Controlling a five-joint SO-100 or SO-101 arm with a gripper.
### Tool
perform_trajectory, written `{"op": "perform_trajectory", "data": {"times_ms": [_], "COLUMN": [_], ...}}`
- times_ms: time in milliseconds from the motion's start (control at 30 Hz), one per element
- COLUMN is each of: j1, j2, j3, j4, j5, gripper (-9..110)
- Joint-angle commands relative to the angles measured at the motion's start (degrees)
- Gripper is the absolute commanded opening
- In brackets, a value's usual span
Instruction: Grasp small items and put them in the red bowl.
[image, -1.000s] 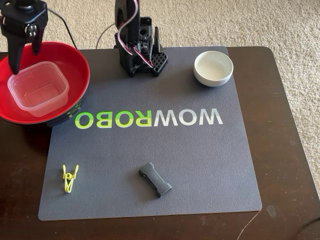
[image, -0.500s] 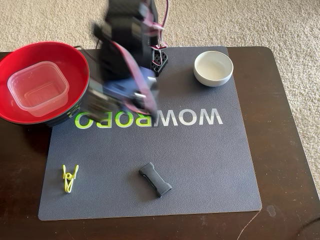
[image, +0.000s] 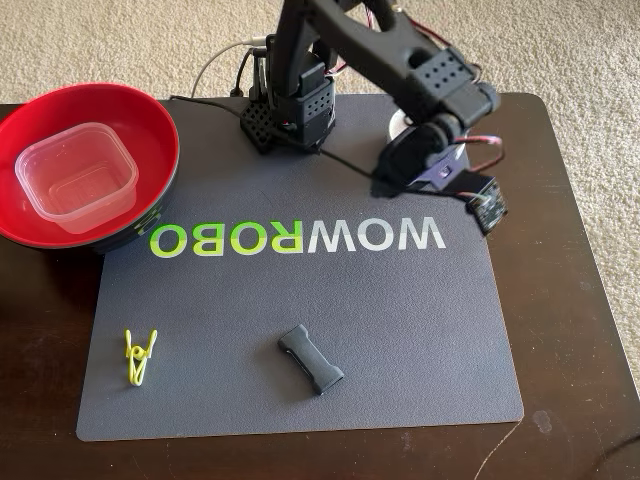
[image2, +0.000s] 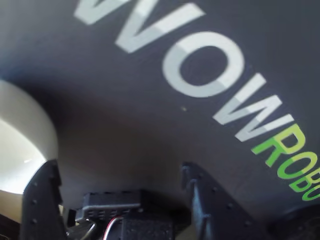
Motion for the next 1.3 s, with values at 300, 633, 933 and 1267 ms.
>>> {"op": "perform_trajectory", "data": {"times_ms": [300,633,933,1267], "j1": [-11.5,-18.5,-15.4,12.8], "j2": [4.6,-3.0,-9.0,-0.9], "j3": [2.3,7.4,6.7,3.2], "j4": [-5.0,-13.2,-19.3,-23.3], "j5": [-0.6,-6.9,-19.0,-34.6], "gripper": [31,13,0,0]}}
